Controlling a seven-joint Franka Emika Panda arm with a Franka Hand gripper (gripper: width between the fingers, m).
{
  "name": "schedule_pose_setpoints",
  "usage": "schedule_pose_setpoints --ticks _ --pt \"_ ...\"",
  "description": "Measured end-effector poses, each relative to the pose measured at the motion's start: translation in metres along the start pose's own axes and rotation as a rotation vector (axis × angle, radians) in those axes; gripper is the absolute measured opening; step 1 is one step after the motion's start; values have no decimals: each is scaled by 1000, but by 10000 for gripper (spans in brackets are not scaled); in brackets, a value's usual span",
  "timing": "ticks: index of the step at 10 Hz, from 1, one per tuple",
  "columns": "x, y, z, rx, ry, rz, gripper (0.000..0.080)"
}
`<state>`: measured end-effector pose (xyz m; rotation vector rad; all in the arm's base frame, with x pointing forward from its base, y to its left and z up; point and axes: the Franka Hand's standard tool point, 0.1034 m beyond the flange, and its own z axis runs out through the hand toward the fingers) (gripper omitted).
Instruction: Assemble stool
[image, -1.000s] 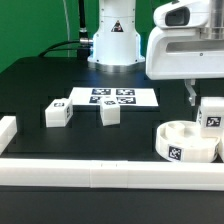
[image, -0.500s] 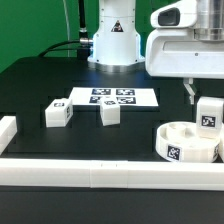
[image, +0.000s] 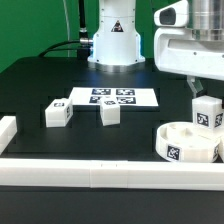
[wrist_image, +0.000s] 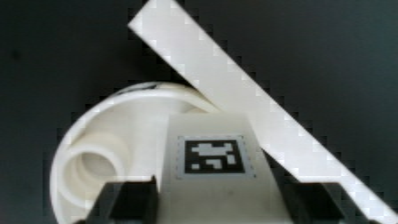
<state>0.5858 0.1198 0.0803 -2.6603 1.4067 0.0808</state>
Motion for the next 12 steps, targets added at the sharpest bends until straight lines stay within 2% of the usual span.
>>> schedule_pose_setpoints --ticks 3,12 --pt "1 -1 -1 25 -39 197 338" --pt "1 -3 -2 36 -93 670 339"
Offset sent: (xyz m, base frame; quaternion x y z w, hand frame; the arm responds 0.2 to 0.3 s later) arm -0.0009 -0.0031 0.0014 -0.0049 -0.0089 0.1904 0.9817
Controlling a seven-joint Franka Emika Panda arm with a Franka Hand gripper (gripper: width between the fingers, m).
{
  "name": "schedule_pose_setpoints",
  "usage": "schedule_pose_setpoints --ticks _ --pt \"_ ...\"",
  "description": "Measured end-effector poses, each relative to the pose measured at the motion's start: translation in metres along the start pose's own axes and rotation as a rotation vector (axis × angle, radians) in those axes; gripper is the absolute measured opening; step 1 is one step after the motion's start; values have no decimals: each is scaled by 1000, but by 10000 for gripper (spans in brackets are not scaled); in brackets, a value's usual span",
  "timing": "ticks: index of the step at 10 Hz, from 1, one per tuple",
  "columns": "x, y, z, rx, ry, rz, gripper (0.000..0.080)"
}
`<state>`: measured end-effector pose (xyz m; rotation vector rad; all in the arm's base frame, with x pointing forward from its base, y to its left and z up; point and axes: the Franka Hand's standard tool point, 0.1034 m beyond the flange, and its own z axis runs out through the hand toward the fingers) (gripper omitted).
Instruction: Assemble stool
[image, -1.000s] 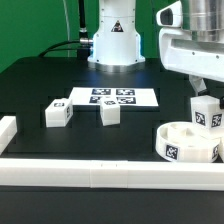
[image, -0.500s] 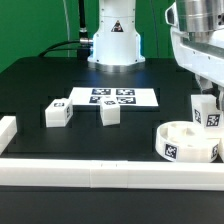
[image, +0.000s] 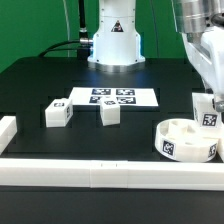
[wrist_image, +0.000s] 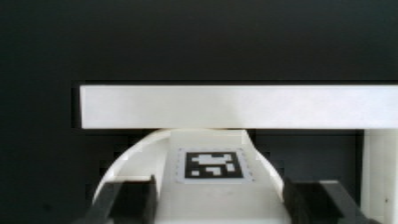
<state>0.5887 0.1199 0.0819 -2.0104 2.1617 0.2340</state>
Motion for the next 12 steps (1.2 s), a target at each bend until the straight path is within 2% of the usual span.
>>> schedule_pose_setpoints --ticks 1,2,3,7,10,11,12 --pt "-2 0 0 1 -2 1 339" --pt "-2 0 0 1 -2 -11 506" --pt "-2 0 0 1 -2 -18 620" --pt "-7 -6 -17 32 -14 -131 649" --pt "-7 -5 -15 28 -12 -213 649" --pt "-8 -2 -14 8 -8 -329 649" --pt "-11 -2 -17 -32 -9 -492 649"
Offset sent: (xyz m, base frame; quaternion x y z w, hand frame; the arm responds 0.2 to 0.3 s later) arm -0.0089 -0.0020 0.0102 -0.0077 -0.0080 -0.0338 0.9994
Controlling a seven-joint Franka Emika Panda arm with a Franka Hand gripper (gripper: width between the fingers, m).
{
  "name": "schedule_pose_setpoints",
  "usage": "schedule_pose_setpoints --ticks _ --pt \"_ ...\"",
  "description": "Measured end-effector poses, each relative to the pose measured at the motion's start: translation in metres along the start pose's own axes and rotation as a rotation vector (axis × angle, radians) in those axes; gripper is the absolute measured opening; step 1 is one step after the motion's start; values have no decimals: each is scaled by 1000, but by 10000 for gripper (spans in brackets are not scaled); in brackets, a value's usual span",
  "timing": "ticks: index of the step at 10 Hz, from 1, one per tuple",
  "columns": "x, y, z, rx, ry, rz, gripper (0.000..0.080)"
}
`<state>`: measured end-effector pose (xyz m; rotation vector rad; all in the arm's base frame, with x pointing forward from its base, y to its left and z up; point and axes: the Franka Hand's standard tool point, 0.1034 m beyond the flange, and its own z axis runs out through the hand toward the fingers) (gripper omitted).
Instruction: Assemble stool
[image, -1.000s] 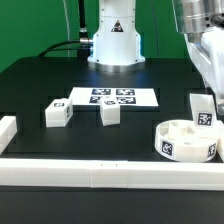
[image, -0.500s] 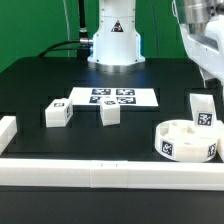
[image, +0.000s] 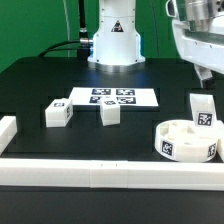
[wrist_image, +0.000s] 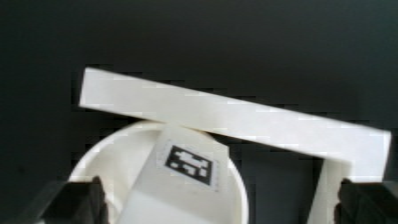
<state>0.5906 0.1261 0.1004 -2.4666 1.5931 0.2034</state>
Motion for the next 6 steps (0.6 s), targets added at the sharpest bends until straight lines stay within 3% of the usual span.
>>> schedule_pose_setpoints --ticks 6 --pt "-2 -6 -6 -5 -14 -498 649"
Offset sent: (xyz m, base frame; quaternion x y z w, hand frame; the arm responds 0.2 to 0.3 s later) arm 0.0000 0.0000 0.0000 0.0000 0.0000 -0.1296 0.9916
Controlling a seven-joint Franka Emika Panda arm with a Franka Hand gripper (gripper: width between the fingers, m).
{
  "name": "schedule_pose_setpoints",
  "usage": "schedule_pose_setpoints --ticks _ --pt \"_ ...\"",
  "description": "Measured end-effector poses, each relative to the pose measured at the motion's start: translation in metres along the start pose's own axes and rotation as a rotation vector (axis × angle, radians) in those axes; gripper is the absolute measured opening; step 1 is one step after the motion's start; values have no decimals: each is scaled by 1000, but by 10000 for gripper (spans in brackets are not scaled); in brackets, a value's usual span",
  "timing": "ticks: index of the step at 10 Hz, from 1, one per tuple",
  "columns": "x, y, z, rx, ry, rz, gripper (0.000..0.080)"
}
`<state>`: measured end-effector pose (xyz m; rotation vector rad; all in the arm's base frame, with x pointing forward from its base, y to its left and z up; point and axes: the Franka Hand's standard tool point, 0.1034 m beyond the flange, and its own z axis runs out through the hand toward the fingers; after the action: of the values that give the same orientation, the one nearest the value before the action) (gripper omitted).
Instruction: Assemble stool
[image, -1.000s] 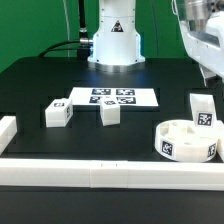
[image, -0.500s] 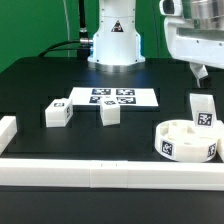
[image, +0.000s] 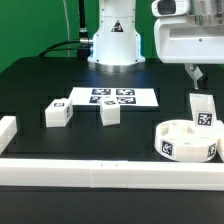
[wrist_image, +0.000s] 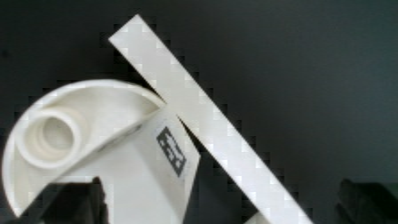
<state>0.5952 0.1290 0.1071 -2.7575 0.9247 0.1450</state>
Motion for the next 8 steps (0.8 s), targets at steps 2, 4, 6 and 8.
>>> schedule_pose_setpoints --ticks 2,4,6,8 --pt "-2 1 1 -26 0 -244 649" --pt "-5 1 2 -57 0 -518 649" --pt "-4 1 1 -55 9 -609 649" --pt "-3 2 2 -58 4 -761 649"
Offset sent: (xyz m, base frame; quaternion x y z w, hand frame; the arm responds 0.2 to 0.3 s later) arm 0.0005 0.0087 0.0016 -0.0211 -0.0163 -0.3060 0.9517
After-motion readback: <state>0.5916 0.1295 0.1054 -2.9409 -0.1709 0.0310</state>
